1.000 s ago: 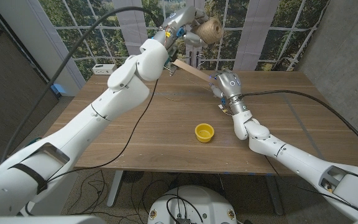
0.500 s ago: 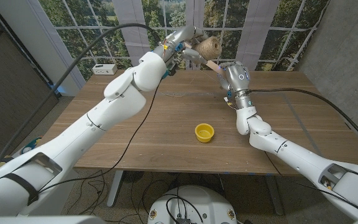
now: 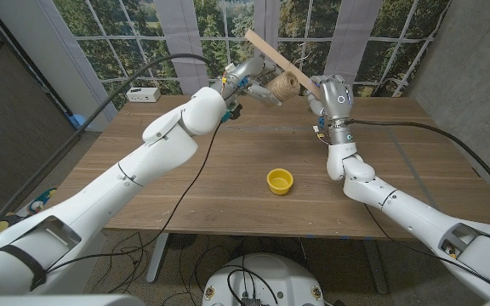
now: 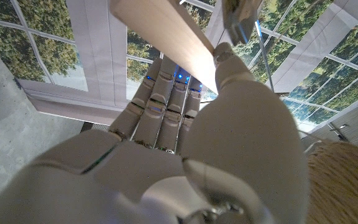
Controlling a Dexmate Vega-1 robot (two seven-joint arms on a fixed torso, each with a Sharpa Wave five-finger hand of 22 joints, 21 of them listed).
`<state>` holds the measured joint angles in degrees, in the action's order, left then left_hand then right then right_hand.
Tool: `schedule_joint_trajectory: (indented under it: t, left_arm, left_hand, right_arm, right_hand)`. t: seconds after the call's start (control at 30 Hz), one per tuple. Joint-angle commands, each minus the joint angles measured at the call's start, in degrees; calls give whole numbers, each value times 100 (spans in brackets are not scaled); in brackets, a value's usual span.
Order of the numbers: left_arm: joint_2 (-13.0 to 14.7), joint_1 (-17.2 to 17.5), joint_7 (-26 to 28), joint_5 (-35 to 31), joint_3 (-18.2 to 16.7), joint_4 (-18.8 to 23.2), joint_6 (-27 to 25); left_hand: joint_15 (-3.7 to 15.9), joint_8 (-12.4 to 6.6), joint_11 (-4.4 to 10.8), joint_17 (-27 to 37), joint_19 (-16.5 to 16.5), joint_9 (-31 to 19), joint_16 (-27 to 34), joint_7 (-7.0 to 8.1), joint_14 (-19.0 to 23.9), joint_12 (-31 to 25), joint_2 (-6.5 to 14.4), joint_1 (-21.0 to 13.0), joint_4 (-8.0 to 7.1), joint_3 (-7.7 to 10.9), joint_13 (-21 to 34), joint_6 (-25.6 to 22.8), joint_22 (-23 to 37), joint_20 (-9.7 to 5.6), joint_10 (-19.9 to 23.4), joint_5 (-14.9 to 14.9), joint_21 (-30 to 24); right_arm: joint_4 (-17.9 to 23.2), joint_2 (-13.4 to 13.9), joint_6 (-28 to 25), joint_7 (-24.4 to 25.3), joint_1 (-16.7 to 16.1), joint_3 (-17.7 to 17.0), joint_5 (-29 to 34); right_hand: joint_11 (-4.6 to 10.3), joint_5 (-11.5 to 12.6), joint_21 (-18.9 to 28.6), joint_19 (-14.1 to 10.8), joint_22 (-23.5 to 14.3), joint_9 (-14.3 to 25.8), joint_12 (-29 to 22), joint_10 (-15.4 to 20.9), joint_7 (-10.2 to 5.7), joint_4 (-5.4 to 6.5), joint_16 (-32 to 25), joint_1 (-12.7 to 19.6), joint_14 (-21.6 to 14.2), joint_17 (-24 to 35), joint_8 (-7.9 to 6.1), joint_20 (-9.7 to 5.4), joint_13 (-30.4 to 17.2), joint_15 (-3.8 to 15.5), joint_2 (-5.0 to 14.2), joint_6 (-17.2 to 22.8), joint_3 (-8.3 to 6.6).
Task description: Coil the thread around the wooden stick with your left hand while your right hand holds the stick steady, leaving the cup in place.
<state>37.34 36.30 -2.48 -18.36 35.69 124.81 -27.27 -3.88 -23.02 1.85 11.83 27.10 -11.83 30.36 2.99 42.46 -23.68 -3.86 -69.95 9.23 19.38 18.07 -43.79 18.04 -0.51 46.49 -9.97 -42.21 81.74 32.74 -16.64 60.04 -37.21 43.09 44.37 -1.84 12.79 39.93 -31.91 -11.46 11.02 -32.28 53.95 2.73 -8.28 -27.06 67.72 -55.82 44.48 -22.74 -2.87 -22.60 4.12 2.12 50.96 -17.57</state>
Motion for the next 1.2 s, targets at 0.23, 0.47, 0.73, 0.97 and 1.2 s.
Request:
schedule_joint_trajectory:
  t: [0.23, 0.47, 0.73, 0.97, 1.2]
  left_arm:
    - [224, 543, 237, 1317, -47, -80, -361]
    - [414, 751, 381, 1706, -190, 20, -863]
    - [638, 851, 641, 2017, -280, 91, -1404]
    - [698, 955, 1003, 2339, -519, -27, -1503]
    - [702, 999, 1396, 2598, -766, -217, -1473]
  left_hand:
    - [1762, -9, 528, 1665, -31, -29, 16, 29, 1409, 31, 1278, -1266, -14, 29, 977, -1668, 25, 0, 570, -33, -99]
    - [1761, -1, 512, 1677, -52, -31, 1, 13, 1412, 51, 1283, -1274, -14, 33, 993, -1663, 26, 6, 569, -36, -150]
    - [1762, 9, 496, 1690, -83, -34, -19, 15, 1406, 79, 1279, -1283, -10, 35, 1002, -1655, 26, 18, 565, -37, -203]
    - [1761, 16, 489, 1702, -105, -37, -32, -9, 1411, 102, 1280, -1289, -10, 38, 1011, -1654, 24, 24, 568, -39, -254]
    - [1761, 15, 478, 1715, -132, -39, -42, -18, 1424, 120, 1280, -1294, -10, 39, 1026, -1673, 20, 31, 576, -39, -302]
  right_arm:
    - [-35, 8, 231, 396, -131, -296, 74]
    - [-115, -119, 468, 396, -237, -534, 318]
    - [-134, -319, 825, 396, -475, -981, 677]
    - [-128, -643, 1347, 396, -755, -1552, 1178]
    - [-85, -879, 1688, 396, -943, -1928, 1597]
  right_hand:
    - [512, 60, 62, 26, 3, 156, -25, 570, -755, 21, 27, 516, -494, 18, -12, -183, -206, 867, 533, 824, -35]
    - [527, 66, 84, 30, 6, 155, -17, 572, -759, 19, 42, 518, -504, 24, -13, -191, -207, 870, 533, 833, -37]
    - [518, 72, 109, 35, 10, 154, -14, 584, -749, 14, 60, 522, -512, 32, -9, -198, -212, 874, 524, 831, -37]
    - [523, 78, 129, 44, 13, 153, -5, 586, -757, 16, 75, 520, -519, 40, -13, -202, -212, 869, 525, 848, -36]
    - [529, 82, 156, 58, 16, 152, 2, 586, -759, 15, 89, 520, -531, 54, -7, -211, -222, 871, 520, 839, -33]
